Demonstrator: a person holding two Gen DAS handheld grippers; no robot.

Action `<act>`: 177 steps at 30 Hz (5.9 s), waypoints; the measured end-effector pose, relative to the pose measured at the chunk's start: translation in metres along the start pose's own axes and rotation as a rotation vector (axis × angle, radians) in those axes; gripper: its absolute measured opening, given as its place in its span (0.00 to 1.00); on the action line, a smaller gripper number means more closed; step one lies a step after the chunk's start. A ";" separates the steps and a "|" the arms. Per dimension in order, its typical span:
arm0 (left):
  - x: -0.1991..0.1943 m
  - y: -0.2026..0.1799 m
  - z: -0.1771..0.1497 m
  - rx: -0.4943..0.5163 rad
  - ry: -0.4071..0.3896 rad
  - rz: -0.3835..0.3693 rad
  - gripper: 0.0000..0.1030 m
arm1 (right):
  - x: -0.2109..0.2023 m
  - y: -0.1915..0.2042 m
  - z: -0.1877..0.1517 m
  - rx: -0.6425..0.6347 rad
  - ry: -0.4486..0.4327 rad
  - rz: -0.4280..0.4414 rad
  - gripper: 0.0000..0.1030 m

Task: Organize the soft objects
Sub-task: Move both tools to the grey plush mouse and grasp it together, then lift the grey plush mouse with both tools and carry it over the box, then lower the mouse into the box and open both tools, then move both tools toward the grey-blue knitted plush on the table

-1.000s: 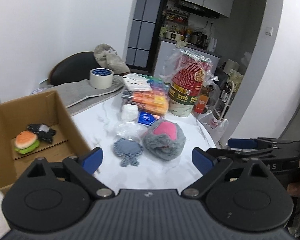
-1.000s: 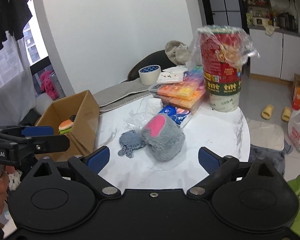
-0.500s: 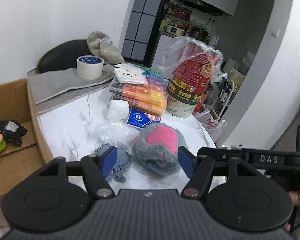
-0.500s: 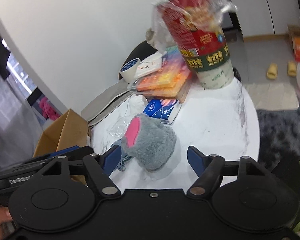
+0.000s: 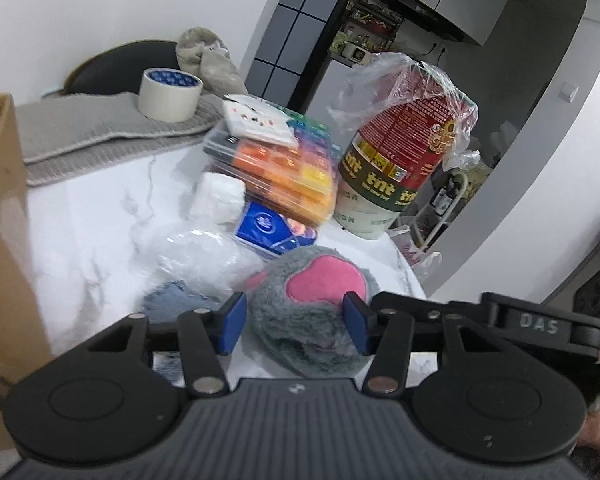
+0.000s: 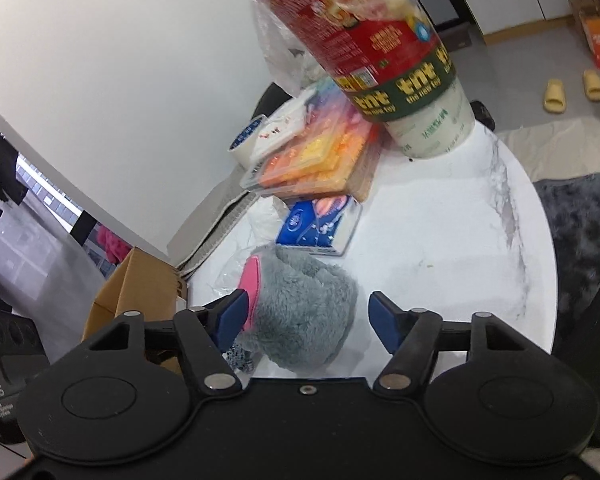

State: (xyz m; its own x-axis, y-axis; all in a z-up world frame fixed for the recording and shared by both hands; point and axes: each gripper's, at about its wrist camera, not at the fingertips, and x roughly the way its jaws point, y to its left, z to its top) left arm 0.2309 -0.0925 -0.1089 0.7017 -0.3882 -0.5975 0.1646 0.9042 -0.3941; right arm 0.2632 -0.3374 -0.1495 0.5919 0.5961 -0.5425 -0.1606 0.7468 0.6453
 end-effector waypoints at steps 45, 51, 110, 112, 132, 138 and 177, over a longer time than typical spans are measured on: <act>-0.090 -0.016 0.016 0.039 -0.143 -0.098 0.34 | -0.044 0.057 0.007 0.051 -0.073 0.202 0.38; -0.116 -0.013 0.022 0.055 -0.183 -0.073 0.34 | -0.046 0.085 0.008 0.011 -0.078 0.229 0.38; -0.187 0.160 0.031 -0.074 -0.032 0.148 0.32 | 0.092 0.285 -0.050 -0.307 0.276 0.152 0.39; -0.187 0.161 0.029 -0.079 -0.028 0.149 0.32 | 0.092 0.284 -0.050 -0.302 0.284 0.144 0.39; -0.198 0.109 0.025 -0.032 -0.093 0.282 0.81 | 0.037 0.257 -0.029 -0.379 0.205 0.060 0.77; -0.194 0.088 0.021 0.005 -0.103 0.283 0.87 | 0.018 0.240 -0.028 -0.368 0.168 0.038 0.85; -0.179 0.035 -0.010 0.106 -0.105 0.145 0.97 | -0.039 0.149 -0.041 -0.351 -0.008 -0.098 0.92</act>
State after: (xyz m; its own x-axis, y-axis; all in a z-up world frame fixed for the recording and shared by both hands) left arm 0.1044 0.0068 -0.0230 0.7907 -0.2367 -0.5645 0.1245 0.9651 -0.2303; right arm 0.1843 -0.2374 -0.0543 0.6242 0.5155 -0.5871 -0.3637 0.8568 0.3656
